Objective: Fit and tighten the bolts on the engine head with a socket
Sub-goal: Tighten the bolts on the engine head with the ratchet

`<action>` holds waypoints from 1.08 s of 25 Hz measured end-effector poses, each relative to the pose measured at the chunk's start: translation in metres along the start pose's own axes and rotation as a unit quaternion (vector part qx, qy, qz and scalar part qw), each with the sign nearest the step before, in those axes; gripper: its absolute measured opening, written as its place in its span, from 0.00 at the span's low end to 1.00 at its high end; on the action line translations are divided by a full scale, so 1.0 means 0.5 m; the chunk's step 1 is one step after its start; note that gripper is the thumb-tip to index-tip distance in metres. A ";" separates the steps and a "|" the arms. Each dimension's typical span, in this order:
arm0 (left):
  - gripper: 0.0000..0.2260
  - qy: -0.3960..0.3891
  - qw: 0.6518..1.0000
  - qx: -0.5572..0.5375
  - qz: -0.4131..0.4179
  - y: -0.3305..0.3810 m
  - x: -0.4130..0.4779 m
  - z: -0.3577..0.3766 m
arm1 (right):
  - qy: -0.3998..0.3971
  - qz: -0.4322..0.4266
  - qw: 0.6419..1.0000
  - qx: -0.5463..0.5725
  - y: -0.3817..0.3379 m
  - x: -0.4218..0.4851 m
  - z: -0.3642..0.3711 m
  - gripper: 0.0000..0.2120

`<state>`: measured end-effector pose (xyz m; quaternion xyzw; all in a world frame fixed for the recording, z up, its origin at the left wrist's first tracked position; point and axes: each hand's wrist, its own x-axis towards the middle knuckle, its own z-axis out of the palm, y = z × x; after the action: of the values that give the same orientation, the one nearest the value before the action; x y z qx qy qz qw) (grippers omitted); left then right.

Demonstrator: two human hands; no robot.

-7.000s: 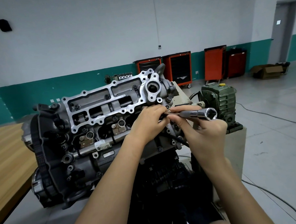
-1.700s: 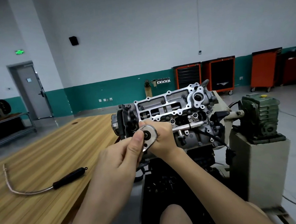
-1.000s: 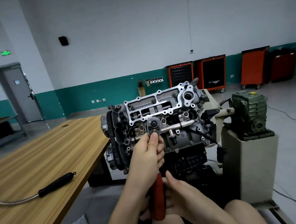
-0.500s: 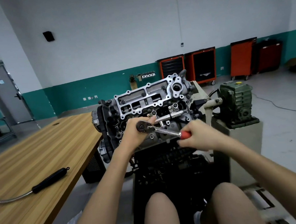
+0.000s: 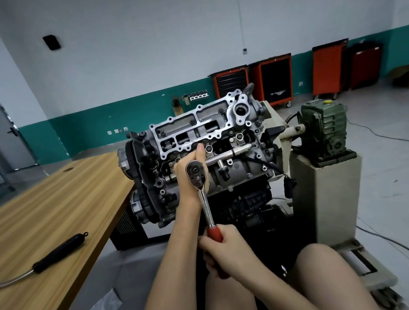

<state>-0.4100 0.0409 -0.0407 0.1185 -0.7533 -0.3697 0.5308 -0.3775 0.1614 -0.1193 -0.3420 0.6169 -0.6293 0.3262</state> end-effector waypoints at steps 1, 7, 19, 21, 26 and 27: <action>0.25 -0.022 1.000 0.010 0.000 -0.003 0.003 -0.004 | 0.010 0.006 0.999 -0.049 -0.005 0.008 -0.019 0.15; 0.25 -0.157 0.981 0.078 0.078 -0.012 0.026 -0.041 | 0.075 -0.126 0.754 -0.640 -0.234 0.054 -0.250 0.14; 0.25 -0.037 0.998 -0.004 0.047 -0.029 0.002 -0.009 | 0.015 -0.003 0.996 -0.091 -0.004 0.013 -0.037 0.17; 0.25 -0.072 0.993 0.029 0.083 -0.032 0.009 -0.021 | 0.037 -0.014 0.973 -0.229 -0.042 0.025 -0.108 0.17; 0.24 -0.141 0.981 0.044 0.123 -0.032 0.026 -0.034 | 0.069 -0.151 0.728 -0.666 -0.265 0.082 -0.279 0.12; 0.24 -0.126 0.985 0.030 0.110 -0.035 0.021 -0.033 | 0.073 -0.169 0.703 -0.687 -0.277 0.090 -0.282 0.11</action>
<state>-0.4033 0.0157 -0.0426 0.0038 -0.8335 -0.2982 0.4651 -0.5180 0.2056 0.0196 -0.5232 0.8318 -0.0989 -0.1568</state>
